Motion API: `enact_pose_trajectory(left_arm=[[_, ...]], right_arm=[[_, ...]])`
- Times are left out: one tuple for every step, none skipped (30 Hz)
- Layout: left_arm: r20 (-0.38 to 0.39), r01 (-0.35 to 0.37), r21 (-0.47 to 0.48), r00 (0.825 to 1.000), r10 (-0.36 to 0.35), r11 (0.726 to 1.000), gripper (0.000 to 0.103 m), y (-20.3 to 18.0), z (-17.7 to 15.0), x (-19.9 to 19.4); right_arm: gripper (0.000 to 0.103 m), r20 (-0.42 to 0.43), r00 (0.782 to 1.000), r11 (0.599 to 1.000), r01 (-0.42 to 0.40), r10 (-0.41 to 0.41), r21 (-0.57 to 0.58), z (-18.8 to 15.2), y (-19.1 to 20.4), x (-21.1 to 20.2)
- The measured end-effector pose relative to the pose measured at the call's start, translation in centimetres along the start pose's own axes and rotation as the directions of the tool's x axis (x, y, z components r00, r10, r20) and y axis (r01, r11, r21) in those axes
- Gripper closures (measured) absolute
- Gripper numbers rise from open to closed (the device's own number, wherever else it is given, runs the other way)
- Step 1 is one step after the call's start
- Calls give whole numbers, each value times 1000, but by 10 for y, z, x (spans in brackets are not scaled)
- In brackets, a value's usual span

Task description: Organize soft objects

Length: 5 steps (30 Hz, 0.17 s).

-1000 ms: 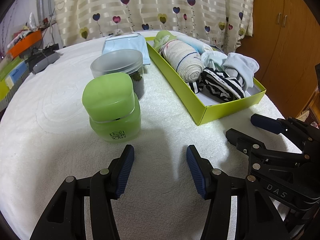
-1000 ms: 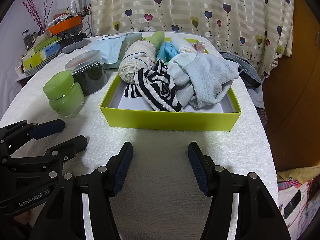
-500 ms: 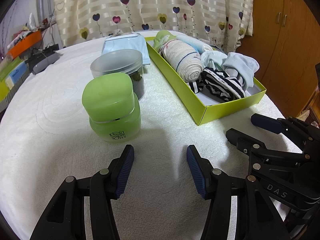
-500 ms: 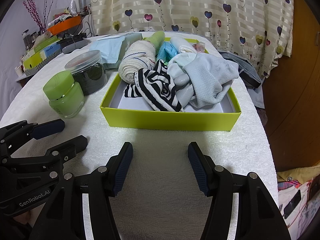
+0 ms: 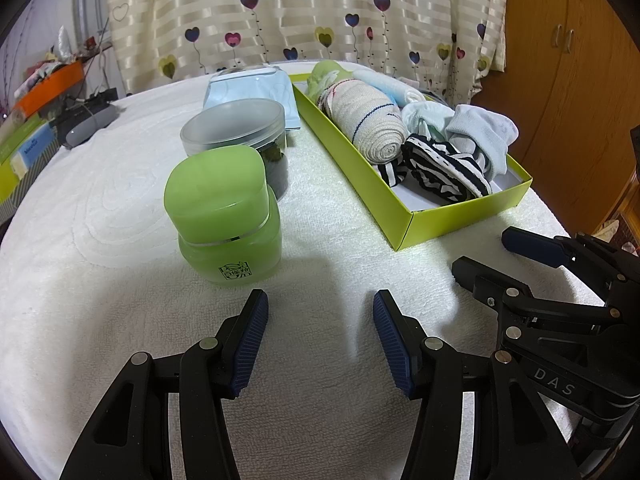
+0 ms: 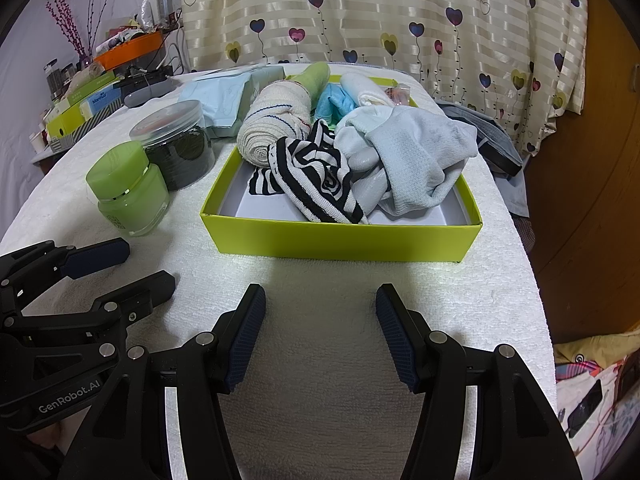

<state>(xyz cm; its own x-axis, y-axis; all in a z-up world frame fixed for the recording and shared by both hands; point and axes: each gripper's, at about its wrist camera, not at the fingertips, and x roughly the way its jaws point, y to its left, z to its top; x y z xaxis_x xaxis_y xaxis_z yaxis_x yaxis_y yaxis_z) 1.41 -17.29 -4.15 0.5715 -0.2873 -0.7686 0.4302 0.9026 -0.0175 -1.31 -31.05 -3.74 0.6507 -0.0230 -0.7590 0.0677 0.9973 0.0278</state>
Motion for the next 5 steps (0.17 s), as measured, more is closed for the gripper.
enact_pose_trajectory(left_arm=[[1,0,0,1000,0,1000,49,0,0,0],[0,-1,0,1000,1,1000,49,0,0,0],[0,-2,1,1000,2,1000,49,0,0,0],[0,-2,1,1000,2,1000,49,0,0,0],[0,-1,0,1000,1,1000,49,0,0,0]], right_arm=[[45,0,1000,1000,0,0,0,0,0,0],[45,0,1000,1000,0,0,0,0,0,0],[45,0,1000,1000,0,0,0,0,0,0],[45,0,1000,1000,0,0,0,0,0,0],[45,0,1000,1000,0,0,0,0,0,0]])
